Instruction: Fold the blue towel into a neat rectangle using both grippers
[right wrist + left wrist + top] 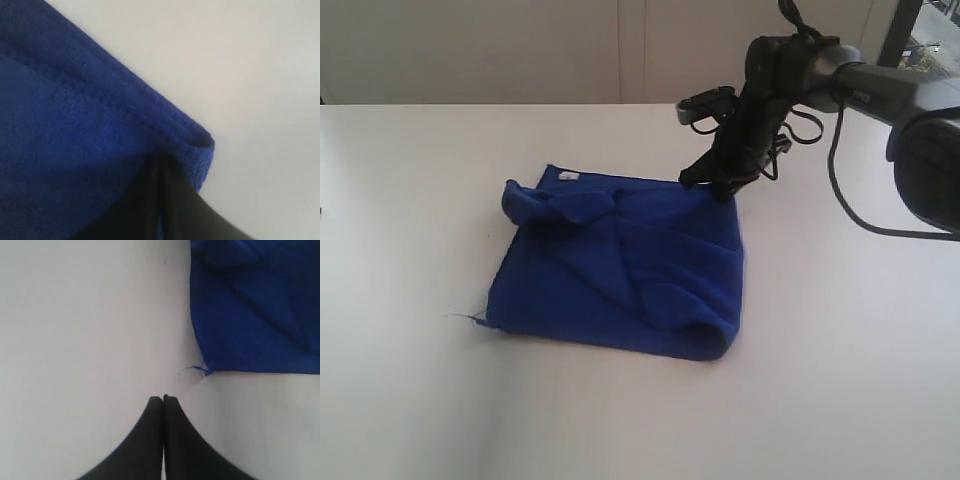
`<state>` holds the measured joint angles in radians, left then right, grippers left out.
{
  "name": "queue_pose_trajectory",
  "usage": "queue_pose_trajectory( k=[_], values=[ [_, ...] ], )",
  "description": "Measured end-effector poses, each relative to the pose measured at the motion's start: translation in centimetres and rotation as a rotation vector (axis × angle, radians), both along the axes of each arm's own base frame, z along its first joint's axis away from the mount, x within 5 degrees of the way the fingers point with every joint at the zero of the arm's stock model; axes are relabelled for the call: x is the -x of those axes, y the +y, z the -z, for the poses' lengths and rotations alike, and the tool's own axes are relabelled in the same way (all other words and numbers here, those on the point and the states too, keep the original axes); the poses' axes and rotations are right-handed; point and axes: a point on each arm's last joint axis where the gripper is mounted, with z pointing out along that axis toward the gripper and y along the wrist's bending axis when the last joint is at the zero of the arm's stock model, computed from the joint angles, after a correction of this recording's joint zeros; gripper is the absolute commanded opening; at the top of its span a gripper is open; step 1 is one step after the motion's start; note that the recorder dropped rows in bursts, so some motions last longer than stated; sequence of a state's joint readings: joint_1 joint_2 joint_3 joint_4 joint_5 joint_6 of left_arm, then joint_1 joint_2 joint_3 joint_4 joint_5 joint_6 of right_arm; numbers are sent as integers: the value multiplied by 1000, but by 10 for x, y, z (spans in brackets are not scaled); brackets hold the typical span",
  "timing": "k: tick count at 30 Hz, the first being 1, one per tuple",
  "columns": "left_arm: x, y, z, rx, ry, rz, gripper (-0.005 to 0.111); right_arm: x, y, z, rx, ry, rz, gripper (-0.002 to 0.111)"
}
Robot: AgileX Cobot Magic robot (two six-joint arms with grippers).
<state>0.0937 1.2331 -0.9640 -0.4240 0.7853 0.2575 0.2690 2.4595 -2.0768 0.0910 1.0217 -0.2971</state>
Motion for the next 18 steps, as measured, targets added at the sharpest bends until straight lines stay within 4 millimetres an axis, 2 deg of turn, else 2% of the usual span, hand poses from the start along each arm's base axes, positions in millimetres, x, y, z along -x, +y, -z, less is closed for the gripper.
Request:
queue_pose_trajectory(
  k=[4, 12, 18],
  values=[
    [-19, -10, 21, 58, 44, 72, 0, 4, -14, -1, 37, 82, 43, 0],
    [-55, -55, 71, 36, 53, 174, 0, 9, -17, -3, 50, 137, 150, 0],
    [-70, -83, 105, -11, 51, 201, 0, 13, -18, -3, 54, 163, 195, 0]
  ],
)
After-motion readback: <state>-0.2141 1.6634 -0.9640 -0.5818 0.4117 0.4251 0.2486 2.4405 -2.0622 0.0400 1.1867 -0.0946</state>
